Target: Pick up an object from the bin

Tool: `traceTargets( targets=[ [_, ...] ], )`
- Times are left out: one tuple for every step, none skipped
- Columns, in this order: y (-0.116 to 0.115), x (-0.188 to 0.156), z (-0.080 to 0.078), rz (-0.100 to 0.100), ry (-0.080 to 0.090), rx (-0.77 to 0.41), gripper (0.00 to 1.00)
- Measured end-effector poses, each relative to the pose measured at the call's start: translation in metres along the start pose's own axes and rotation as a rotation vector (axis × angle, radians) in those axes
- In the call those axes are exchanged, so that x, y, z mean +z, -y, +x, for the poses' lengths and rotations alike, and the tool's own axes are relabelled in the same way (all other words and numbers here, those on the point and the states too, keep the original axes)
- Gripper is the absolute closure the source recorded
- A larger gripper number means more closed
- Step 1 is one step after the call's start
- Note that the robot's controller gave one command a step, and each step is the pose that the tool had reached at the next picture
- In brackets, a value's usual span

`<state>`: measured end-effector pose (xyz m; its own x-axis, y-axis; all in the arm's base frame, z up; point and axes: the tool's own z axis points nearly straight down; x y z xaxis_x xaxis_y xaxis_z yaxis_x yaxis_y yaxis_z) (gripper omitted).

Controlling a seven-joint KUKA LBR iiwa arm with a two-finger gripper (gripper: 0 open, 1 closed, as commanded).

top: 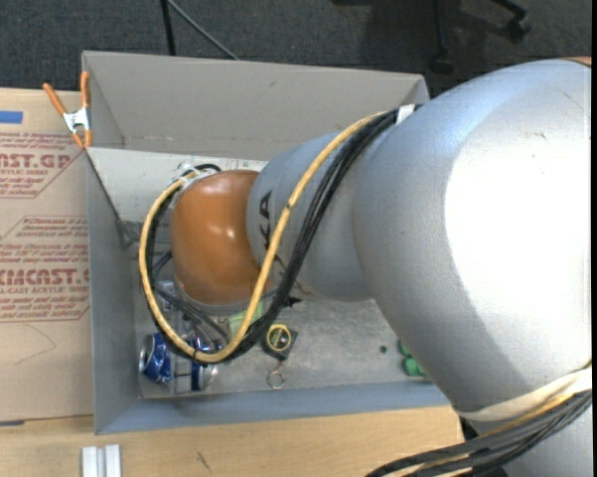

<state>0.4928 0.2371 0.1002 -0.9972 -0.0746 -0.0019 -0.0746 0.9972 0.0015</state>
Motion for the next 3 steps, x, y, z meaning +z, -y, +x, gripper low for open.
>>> traceTargets(
  targets=[
    [0.003,0.001,0.004,0.001,-0.003,0.100,0.00],
    [-0.006,0.032,0.005,0.003,-0.004,0.375,0.00],
    [-0.007,0.032,0.005,0.003,-0.006,0.375,0.00]
  ],
)
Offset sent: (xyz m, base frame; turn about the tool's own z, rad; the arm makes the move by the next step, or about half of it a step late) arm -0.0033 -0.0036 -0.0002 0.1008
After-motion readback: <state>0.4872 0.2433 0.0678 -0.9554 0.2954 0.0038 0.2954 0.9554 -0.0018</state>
